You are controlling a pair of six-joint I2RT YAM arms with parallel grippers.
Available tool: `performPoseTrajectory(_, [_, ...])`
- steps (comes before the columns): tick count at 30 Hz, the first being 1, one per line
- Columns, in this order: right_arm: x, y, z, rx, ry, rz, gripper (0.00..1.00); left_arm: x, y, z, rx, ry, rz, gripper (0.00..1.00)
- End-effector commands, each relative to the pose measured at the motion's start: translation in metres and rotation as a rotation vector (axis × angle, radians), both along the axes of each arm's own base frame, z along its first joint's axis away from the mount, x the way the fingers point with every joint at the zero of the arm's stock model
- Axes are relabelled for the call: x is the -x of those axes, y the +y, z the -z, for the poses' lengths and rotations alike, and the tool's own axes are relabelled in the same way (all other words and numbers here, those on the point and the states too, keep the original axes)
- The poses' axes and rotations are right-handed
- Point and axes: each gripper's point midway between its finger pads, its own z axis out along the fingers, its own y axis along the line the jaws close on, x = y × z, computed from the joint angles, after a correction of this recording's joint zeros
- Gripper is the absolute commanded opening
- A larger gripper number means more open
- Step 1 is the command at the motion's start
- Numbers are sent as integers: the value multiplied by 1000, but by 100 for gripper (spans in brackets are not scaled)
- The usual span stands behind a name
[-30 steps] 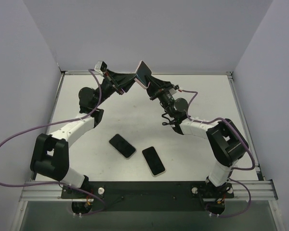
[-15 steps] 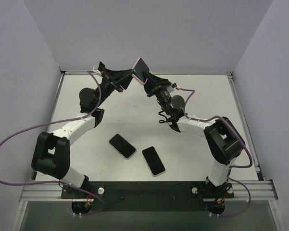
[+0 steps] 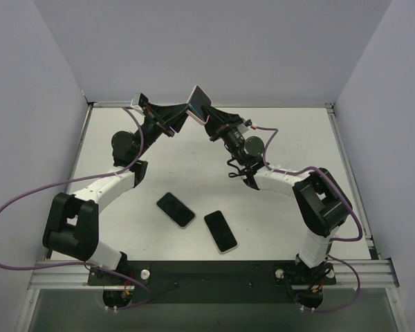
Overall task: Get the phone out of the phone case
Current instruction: Remove the phone case from the phone.
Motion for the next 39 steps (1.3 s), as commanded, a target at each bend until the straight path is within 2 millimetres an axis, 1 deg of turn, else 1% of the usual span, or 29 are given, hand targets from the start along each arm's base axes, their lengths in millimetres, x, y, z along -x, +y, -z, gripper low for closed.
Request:
performPoseTrajectory(1, [54, 12, -45, -95, -201, -171, 0, 97, 20, -91, 165, -471, 82, 0])
performPoseTrajectory(3, [53, 9, -47, -93, -211, -167, 0, 95, 20, -88, 138, -478, 83, 0])
performPoseTrajectory(5, [55, 6, -50, -91, -222, -162, 0, 91, 19, -80, 103, -461, 78, 16])
performPoseTrajectory(6, [55, 4, -49, -89, -219, -159, 0, 88, 19, -76, 87, -455, 63, 31])
performPoseTrajectory(7, [54, 1, -51, -89, -223, -152, 0, 85, 21, -71, 76, -441, 52, 35])
performPoseTrajectory(8, [53, -1, -50, -91, -218, -146, 0, 84, 22, -69, 73, -440, 48, 37])
performPoseTrajectory(10, [51, -7, -52, -94, -220, -134, 0, 81, 22, -66, 74, -433, 51, 45])
performPoseTrajectory(12, [50, -9, -53, -102, -214, -129, 0, 82, 22, -66, 79, -437, 52, 49])
performPoseTrajectory(13, [49, -10, -53, -104, -212, -127, 0, 81, 22, -65, 78, -436, 53, 54])
performPoseTrajectory(15, [47, -12, -53, -105, -212, -121, 0, 79, 21, -62, 71, -429, 51, 57])
performPoseTrajectory(16, [47, -13, -54, -106, -213, -118, 0, 80, 21, -61, 68, -429, 52, 61])
performPoseTrajectory(20, [47, -13, -54, -103, -217, -115, 0, 77, 18, -56, 49, -416, 52, 63])
performPoseTrajectory(22, [47, -14, -55, -105, -217, -115, 0, 78, 16, -55, 26, -424, 54, 61])
performPoseTrajectory(24, [47, -14, -54, -103, -215, -115, 0, 75, 13, -53, -3, -419, 44, 58])
performPoseTrajectory(25, [47, -14, -54, -102, -216, -114, 0, 77, 12, -53, -19, -426, 46, 56])
performPoseTrajectory(26, [46, -14, -53, -101, -215, -112, 0, 73, 10, -50, -36, -406, 45, 53])
performPoseTrajectory(27, [46, -13, -53, -101, -213, -113, 0, 73, 9, -50, -52, -414, 38, 40])
performPoseTrajectory(28, [45, -13, -52, -101, -209, -113, 0, 75, 9, -51, -60, -420, 38, 34])
performPoseTrajectory(29, [45, -13, -52, -101, -211, -111, 0, 73, 9, -49, -68, -410, 35, 29])
performPoseTrajectory(30, [45, -13, -52, -102, -212, -111, 0, 73, 9, -48, -72, -407, 36, 19])
performPoseTrajectory(32, [45, -13, -52, -102, -212, -111, 0, 73, 8, -47, -75, -408, 37, 8])
performPoseTrajectory(34, [45, -13, -52, -100, -214, -112, 0, 72, 7, -46, -77, -402, 42, 0])
performPoseTrajectory(39, [44, -14, -52, -106, -207, -112, 0, 73, 9, -42, -64, -391, 49, 0])
